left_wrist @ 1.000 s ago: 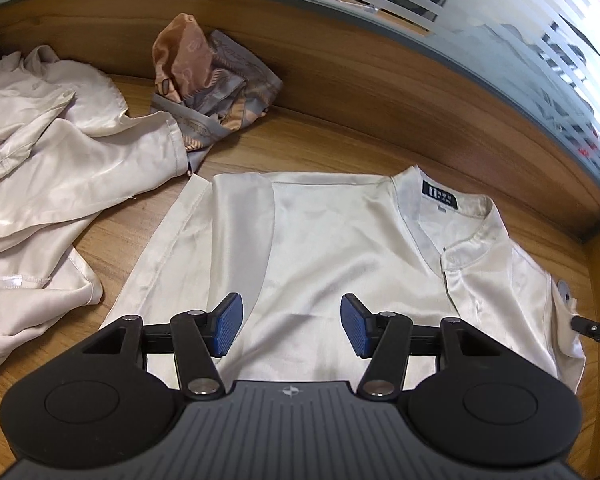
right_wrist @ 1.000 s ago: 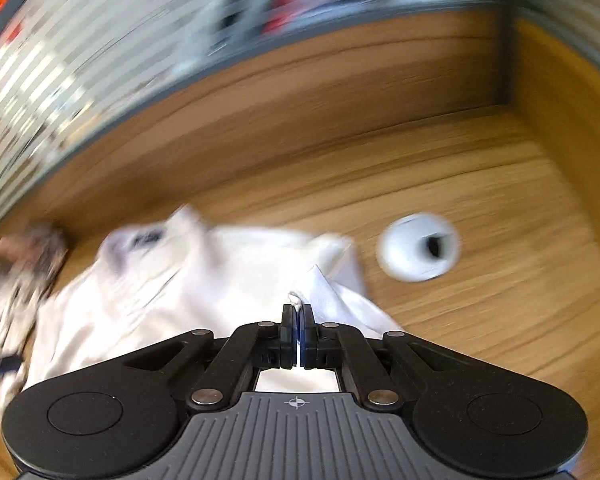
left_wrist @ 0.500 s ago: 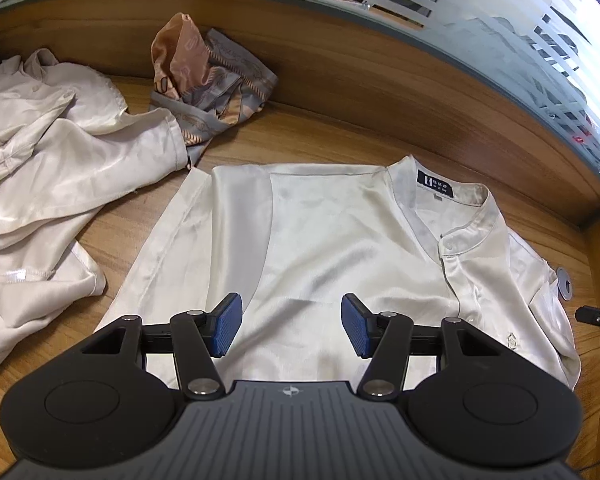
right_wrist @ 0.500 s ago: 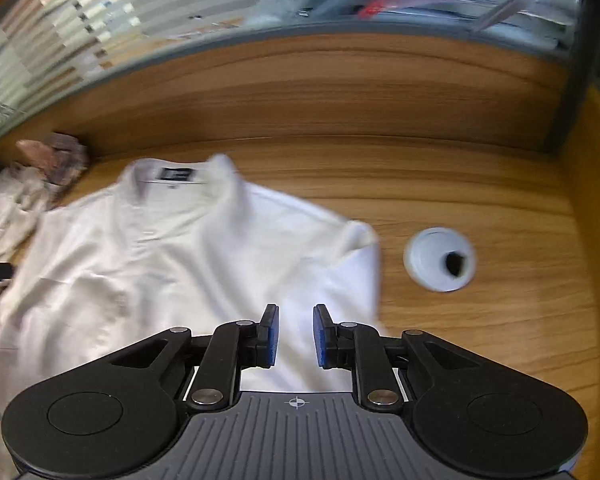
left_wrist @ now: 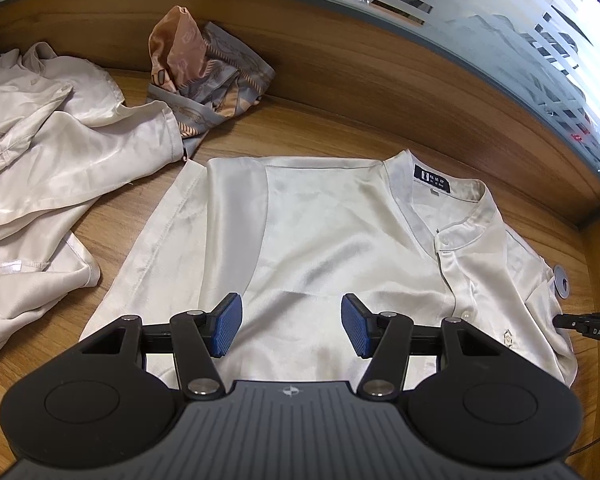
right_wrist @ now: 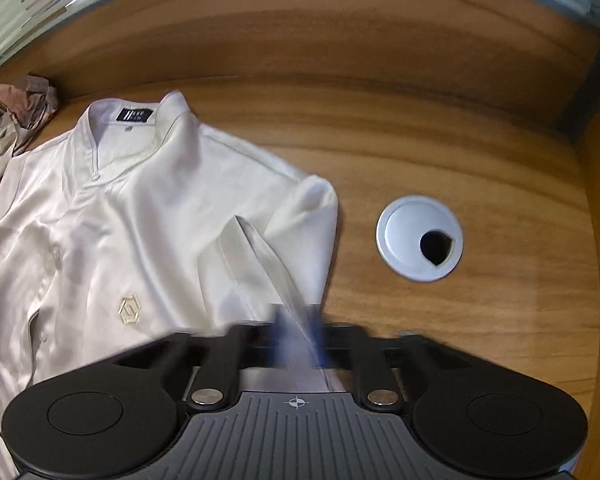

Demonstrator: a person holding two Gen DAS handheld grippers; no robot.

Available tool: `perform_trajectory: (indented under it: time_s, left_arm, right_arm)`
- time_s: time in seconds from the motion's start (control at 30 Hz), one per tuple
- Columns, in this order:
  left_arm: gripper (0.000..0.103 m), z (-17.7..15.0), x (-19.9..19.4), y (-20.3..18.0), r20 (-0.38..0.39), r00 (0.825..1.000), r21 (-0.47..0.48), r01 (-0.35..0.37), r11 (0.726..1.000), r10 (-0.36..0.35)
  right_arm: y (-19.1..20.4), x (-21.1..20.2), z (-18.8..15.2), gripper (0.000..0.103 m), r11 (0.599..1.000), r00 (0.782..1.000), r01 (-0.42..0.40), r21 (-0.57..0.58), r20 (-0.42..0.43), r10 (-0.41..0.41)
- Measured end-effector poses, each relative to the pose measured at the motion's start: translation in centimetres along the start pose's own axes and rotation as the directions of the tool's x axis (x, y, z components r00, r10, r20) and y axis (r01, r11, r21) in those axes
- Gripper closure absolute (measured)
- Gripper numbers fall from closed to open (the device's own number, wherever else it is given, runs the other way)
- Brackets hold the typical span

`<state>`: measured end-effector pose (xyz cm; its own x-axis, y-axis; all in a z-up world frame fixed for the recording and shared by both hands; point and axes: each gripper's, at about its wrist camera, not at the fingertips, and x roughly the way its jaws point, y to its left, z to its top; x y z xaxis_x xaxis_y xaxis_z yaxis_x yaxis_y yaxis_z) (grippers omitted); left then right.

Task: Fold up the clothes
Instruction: 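Pinch the shirt side edge with the right tool and smooth it, then move the open left tool to the cream shirt hem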

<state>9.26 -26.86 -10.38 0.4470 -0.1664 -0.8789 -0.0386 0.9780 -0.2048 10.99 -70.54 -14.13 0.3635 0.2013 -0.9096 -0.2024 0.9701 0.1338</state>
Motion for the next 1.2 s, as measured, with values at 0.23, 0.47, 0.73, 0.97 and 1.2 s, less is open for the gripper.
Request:
perform_trajectory:
  time_s: [0.23, 0.47, 0.73, 0.97, 1.2]
  left_arm:
    - [0.042, -0.1, 0.0, 0.1, -0.005, 1.0, -0.004, 0.001, 1.0, -0.001]
    - [0.042, -0.2, 0.0, 0.0, -0.011, 1.0, 0.006, 0.007, 1.0, -0.007]
    - [0.042, -0.4, -0.2, 0.8, -0.004, 1.0, -0.012, -0.013, 1.0, 0.013]
    - [0.042, -0.3, 0.1, 2.3, 0.004, 0.998, -0.024, -0.056, 0.998, 0.056]
    - [0.042, 0.3, 0.7, 4.3, 0.025, 0.993, -0.022, -0.116, 0.993, 0.116]
  right_arm:
    - [-2.3, -3.5, -1.4, 0.101, 0.981, 0.988, 0.095, 0.168, 0.104, -0.113]
    - [-5.5, -4.4, -3.6, 0.1, 0.909, 0.966, 0.214, 0.358, 0.063, -0.252]
    - [-5.3, -5.1, -3.0, 0.095, 0.902, 0.957, 0.239, 0.36, 0.07, -0.282]
    - [-2.0, -4.9, 0.2, 0.078, 0.957, 0.974, 0.148, 0.248, 0.129, -0.184]
    - [1.5, -2.8, 2.5, 0.066, 0.982, 0.984, 0.114, 0.149, 0.118, -0.132]
